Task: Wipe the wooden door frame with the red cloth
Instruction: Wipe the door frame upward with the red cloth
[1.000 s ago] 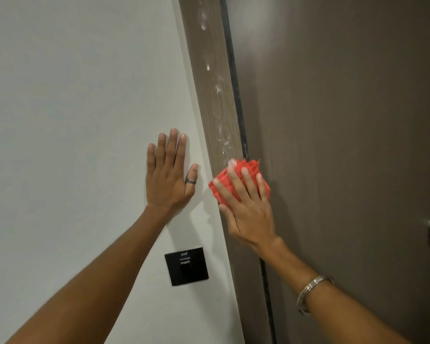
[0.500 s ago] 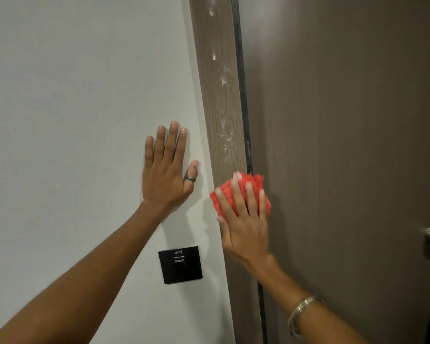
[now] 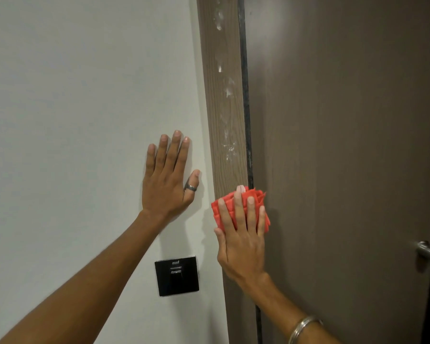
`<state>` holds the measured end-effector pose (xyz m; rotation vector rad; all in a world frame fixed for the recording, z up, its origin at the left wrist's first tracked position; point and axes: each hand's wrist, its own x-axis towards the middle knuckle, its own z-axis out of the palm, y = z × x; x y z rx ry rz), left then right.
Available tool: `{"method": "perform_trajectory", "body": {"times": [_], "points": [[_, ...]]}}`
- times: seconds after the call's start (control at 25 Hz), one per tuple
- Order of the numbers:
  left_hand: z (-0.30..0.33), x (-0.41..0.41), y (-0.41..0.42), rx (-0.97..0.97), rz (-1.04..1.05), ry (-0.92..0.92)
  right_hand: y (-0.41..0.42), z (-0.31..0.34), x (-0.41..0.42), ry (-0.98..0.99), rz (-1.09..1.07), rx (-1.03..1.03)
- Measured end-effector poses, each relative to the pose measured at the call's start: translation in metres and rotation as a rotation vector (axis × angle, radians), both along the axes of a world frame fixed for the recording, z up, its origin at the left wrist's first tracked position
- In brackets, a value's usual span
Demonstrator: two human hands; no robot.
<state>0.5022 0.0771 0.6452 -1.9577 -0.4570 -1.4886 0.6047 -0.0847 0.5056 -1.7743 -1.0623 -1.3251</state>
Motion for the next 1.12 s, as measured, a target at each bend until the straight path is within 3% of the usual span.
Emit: {"method": "perform_trajectory", "body": {"times": [0.2, 0.32, 0.44, 0.56, 0.72, 0.88, 1.12], "points": [[-0.002, -0.001, 0.000, 0.007, -0.003, 0.002, 0.018, 0.076, 0.011, 0.036, 0.058, 0.166], [-0.002, -0.002, 0.000, -0.003, -0.027, -0.008, 0.014, 0.085, 0.021, -0.160, 0.054, 0.091], [0.000, -0.002, -0.004, 0.005, -0.029, -0.009, 0.012, 0.113, 0.021, -0.096, 0.015, 0.120], [-0.002, -0.004, -0.005, -0.004, -0.037, -0.008, 0.006, 0.124, 0.028, -0.274, 0.020, 0.003], [0.000, -0.003, -0.005, -0.010, -0.036, -0.005, 0.012, 0.138, 0.017, -0.149, -0.018, 0.133], [-0.002, -0.001, -0.002, 0.000, -0.017, -0.007, -0.006, 0.166, 0.041, -0.453, -0.036, -0.099], [-0.002, -0.002, -0.001, 0.000, -0.003, 0.006, 0.020, 0.187, 0.005, -0.125, -0.041, 0.162]]}}
